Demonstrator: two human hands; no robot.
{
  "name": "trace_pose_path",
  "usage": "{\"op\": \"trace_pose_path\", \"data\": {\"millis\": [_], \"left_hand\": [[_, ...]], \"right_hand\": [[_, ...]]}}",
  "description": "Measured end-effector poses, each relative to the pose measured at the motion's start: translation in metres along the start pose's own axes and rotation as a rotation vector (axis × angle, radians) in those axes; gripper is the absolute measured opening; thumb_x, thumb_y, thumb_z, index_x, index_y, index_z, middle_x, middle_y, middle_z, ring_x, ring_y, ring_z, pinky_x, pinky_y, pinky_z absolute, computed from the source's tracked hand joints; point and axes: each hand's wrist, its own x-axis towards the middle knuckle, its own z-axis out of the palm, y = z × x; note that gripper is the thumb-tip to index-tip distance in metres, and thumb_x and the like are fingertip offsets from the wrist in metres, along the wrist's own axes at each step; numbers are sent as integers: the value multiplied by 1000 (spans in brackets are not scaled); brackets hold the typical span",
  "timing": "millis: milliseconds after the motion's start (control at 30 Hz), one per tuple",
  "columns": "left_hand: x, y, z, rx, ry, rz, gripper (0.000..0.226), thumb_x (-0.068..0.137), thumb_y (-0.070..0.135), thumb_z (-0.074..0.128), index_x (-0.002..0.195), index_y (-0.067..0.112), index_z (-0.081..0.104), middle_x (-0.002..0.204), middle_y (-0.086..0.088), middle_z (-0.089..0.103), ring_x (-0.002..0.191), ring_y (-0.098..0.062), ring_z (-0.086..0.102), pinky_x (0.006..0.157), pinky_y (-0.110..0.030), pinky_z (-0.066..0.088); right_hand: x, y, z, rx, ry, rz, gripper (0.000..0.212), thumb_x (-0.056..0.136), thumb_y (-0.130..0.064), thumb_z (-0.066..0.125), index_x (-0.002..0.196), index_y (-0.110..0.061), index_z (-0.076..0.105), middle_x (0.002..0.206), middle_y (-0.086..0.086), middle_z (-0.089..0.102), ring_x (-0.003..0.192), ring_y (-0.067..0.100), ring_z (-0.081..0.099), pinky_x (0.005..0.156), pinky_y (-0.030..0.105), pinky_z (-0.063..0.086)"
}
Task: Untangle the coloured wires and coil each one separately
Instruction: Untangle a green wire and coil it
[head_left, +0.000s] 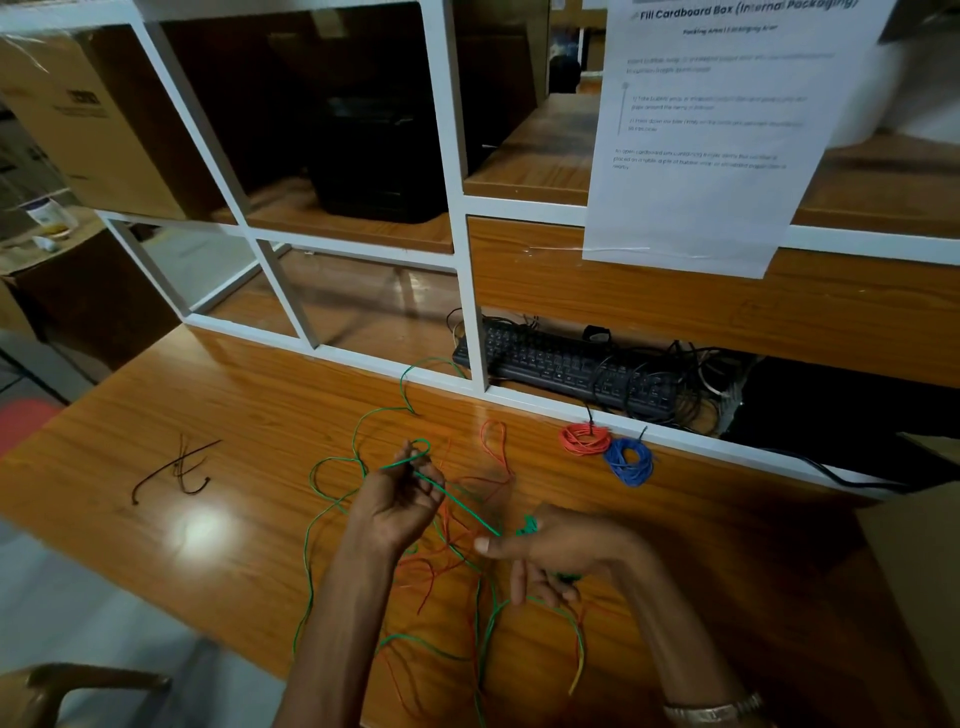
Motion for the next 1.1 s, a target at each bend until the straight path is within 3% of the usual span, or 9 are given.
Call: {"op": "trace_pose_path", "data": {"millis": [233, 433, 567, 667, 767, 833, 967, 1033, 1100], "left_hand": [[4, 7, -16, -146, -2, -41, 25, 77, -12, 44, 86, 5, 59, 65, -2, 51, 51, -11, 45, 40, -19, 43], [6, -1, -1, -194, 79, -48, 25, 104, 9, 61, 80, 10, 67, 60, -3, 62, 62, -7, 60, 42, -24, 55], [4, -4, -11, -169, 61, -75, 15, 95, 1, 68, 81, 3, 73, 66, -4, 61, 68, -7, 60, 47, -28, 59], [0, -6, -23, -104, -27, -95, 39, 50, -20, 90, 79, 0, 72, 65, -6, 63, 46, -13, 62, 42, -25, 55], [-3, -17, -27, -50, -52, -167, 11, 86, -7, 64, 96, -5, 61, 59, -6, 55, 34, -9, 43, 35, -21, 42], [0, -24, -25, -15, -53, -168, 15, 99, -1, 44, 106, -5, 58, 63, -4, 54, 36, -7, 39, 36, -21, 38], [-6, -16, -6, -1, -173, -102, 31, 88, -4, 46, 115, -9, 61, 73, -1, 54, 45, -6, 43, 43, -21, 42], [-12, -10, 9, 1, -204, -46, 41, 88, -5, 45, 126, -7, 59, 72, -1, 57, 47, -7, 43, 47, -21, 41], [-15, -6, 20, -15, -236, 3, 48, 84, -7, 52, 132, -6, 57, 71, 0, 55, 47, -7, 42, 55, -19, 37]], "right_hand": [[-12, 16, -5, 460, -295, -429, 58, 102, -47, 57, 75, 1, 76, 38, 4, 51, 23, 8, 33, 31, 21, 22], [12, 30, -11, 1195, -567, -1055, 65, 112, -39, 31, 95, 4, 77, 46, 6, 61, 31, 15, 37, 58, 20, 49], [-2, 26, -36, 1694, -130, -1151, 51, 110, -39, 43, 119, 3, 71, 72, 0, 74, 54, 6, 64, 63, 17, 50], [-13, 26, -54, 1902, 390, -1105, 45, 109, -27, 44, 138, 5, 53, 118, 9, 74, 103, 11, 72, 95, 25, 51], [-5, 32, -60, 1664, 760, -898, 34, 105, -18, 49, 134, -2, 52, 141, 17, 62, 132, 22, 60, 116, 33, 38], [7, 34, -57, 1362, 950, -658, 44, 99, -14, 59, 140, -2, 52, 148, 13, 56, 139, 19, 52, 121, 34, 33], [20, 29, -41, 637, 975, -205, 70, 98, -39, 66, 152, -3, 39, 157, 13, 45, 144, 23, 44, 120, 36, 33], [14, 25, -32, 294, 847, -49, 69, 92, -69, 57, 121, -7, 64, 118, 14, 69, 111, 24, 64, 99, 40, 47], [7, 16, -20, 144, 709, 3, 66, 87, -84, 42, 76, -20, 56, 73, 0, 56, 72, 14, 56, 74, 34, 43]]}}
